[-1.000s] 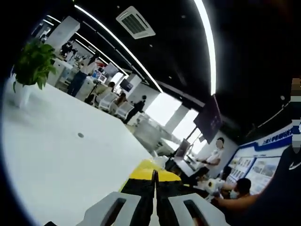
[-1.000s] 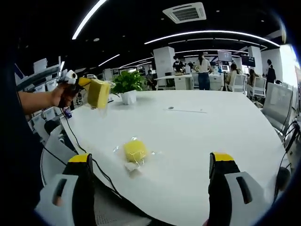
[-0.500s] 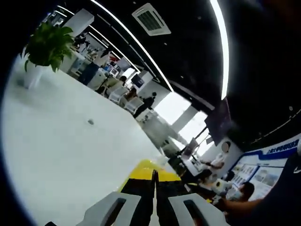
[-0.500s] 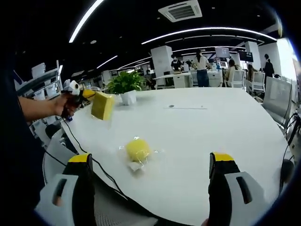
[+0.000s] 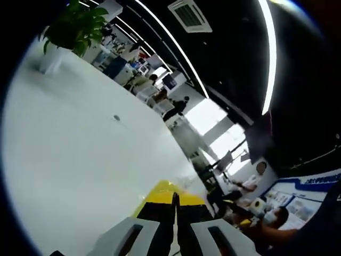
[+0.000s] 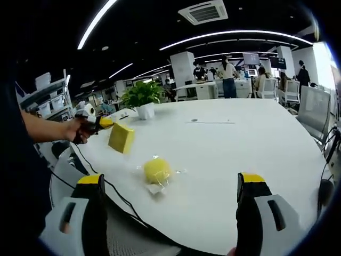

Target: Compare the silicone blocks by pressing each to a similar depth, holding the contact briefly, and releasing to observe deformation and rebound differences across the visible hardness samples.

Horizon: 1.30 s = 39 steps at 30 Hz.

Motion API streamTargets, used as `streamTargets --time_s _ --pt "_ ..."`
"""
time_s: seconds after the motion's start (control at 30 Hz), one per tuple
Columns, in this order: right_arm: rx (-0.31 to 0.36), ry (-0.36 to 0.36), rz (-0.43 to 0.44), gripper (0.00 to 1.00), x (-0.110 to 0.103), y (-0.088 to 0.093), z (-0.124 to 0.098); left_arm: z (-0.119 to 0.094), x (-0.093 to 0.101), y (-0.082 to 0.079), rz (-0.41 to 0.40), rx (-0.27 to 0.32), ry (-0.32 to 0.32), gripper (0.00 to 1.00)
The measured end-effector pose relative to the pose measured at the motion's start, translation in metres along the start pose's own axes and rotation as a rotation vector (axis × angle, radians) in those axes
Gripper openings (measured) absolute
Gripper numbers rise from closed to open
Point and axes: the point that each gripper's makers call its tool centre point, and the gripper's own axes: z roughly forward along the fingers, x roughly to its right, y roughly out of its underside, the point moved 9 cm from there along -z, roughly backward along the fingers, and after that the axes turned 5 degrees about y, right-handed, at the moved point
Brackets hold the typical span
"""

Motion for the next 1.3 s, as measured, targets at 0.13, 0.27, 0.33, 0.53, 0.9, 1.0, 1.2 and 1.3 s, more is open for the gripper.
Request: streamTargets --time_s 0.13,0.27,0.33,0.53,0.9,1.0,1.2,1.3 --pt "0.010 0.005 0.007 0.96 -0.001 -0.001 -0.001 -0.001 -0.010 0.006 -0.027 -0.015 -0.020 0.00" --pt "0.009 0.011 0.006 0.96 -0.002 -0.001 -0.003 -0.002 -0.017 0.010 -0.057 -0.011 -0.029 0.00" --pt "0.009 0.014 0.008 0.96 -0.002 0.000 -0.003 -0.002 -0.023 0.013 -0.078 -0.012 -0.035 0.00" --pt "0.000 0.018 0.017 0.96 -0.004 0.004 -0.004 -0.001 -0.042 0.018 -0.137 -0.011 -0.046 0.00" --pt "-0.024 0.023 0.018 0.96 -0.009 0.012 -0.006 0.000 -0.069 0.022 -0.036 -0.075 -0.173 0.00" --pt "-0.027 0.028 0.024 0.96 -0.009 0.013 -0.006 0.002 -0.078 0.020 0.024 -0.102 -0.213 0.00" --pt "-0.023 0.033 0.036 0.96 -0.009 0.012 -0.007 0.005 -0.090 0.023 0.090 -0.126 -0.257 0.00" --pt "-0.029 0.037 0.030 0.96 -0.008 0.013 -0.007 0.007 -0.094 0.021 0.107 -0.143 -0.267 0.00"
